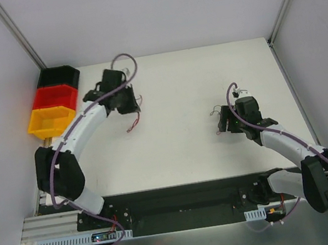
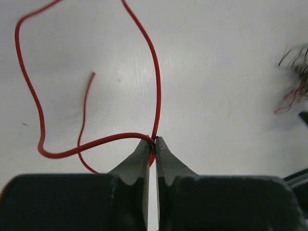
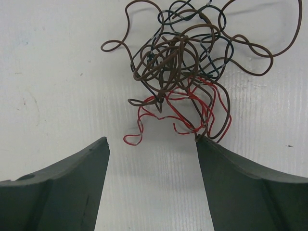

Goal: Untangle the cables

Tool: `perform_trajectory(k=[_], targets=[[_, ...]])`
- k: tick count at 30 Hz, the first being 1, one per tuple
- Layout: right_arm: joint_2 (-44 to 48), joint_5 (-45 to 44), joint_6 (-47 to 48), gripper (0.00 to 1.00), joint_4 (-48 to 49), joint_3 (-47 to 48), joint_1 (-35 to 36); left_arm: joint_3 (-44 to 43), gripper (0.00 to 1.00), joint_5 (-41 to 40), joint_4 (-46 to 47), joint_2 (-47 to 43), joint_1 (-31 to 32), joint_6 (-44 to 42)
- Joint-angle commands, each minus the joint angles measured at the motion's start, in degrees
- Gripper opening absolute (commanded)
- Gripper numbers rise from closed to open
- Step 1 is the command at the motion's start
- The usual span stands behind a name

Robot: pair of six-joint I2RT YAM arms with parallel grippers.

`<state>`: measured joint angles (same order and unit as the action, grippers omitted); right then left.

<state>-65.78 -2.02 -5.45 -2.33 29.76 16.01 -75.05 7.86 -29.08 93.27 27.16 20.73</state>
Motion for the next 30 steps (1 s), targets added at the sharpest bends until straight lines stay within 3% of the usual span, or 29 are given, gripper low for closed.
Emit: perform_trajectory(k=[1, 7, 11, 13, 21, 30], targets=[[1.1, 1.2, 0.1, 0.75, 1.6, 0.6, 0.2, -6.8, 0.00, 6.0, 0.9, -4.7, -10.9, 5.6], [1.1, 1.4, -0.3, 0.75, 2.0, 0.4, 0.2, -14.9, 0.00, 16.6, 2.8, 0.6, -29.0, 20.1], [1.0, 3.9, -0.5, 0.75, 2.1, 0.3, 0.2, -18.8, 0.00, 17.1, 5.5, 5.1, -35.0, 28.6], [1.2, 4.4, -0.5, 0.75, 2.1, 0.3, 0.2, -21.7, 0.00, 18.9, 7.6, 9.1, -37.2, 30.9], [2.7, 3.7, -0.3, 0.75, 1.6, -0.3, 0.2, -28.0, 0.00, 13.6, 7.6, 16.0, -43.8, 38.2], [1.5, 2.6, -0.2, 0.75, 2.1, -0.5, 0.1, -37.0, 0.00, 13.5, 7.6, 23.3, -49.7, 33.9]])
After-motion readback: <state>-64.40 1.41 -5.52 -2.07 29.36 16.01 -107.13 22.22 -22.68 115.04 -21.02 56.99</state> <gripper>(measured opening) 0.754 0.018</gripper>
